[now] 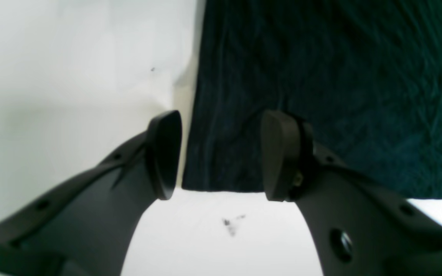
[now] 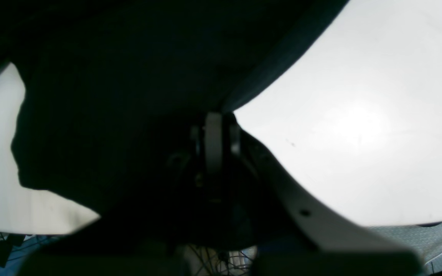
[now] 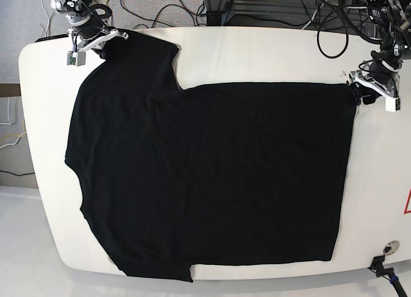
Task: Fold the T-shirt properly
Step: 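Close both grippers on the shirt's shoulder corners, then lift the shoulder edge with both grippers and pull it toward the robot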
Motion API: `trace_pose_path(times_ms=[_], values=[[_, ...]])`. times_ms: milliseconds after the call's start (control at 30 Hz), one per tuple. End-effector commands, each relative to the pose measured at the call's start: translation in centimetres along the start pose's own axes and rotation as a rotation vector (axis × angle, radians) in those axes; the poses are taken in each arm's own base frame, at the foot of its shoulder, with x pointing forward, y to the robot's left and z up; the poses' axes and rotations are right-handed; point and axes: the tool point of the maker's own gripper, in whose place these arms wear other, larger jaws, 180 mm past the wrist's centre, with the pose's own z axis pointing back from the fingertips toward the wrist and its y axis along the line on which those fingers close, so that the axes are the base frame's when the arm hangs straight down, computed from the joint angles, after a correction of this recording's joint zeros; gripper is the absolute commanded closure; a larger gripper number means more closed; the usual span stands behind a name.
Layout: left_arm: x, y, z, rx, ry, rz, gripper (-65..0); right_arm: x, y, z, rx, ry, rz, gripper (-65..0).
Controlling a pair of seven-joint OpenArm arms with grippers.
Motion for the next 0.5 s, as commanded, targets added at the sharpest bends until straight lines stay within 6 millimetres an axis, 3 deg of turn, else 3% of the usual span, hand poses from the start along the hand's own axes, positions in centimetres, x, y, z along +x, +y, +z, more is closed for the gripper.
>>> trace_pose_path(times_ms=[0, 167, 233, 467], values=[[1.8, 0.0, 0.1, -0.011, -0.052, -0.012, -29.8, -1.1, -0.7, 0.3, -0.026, 0.056, 0.015, 0.0], [1.9, -0.2, 0.0, -0.015, -0.062, -0.010, -27.6, -0.9, -0.6, 0.2, -0.024, 0.049, 0.013, 0.0], [0.3, -0.1, -0.2, -0.017, 0.007, -0.011, -30.3, -2.5, -0.4, 0.1, -0.023, 0.109, 0.038, 0.0], [-1.6, 0.5, -0.7, -0.025, 0.071, 0.024, -30.5, -3.1, 0.0, 0.0, -0.019, 0.137, 0.050, 0.0]])
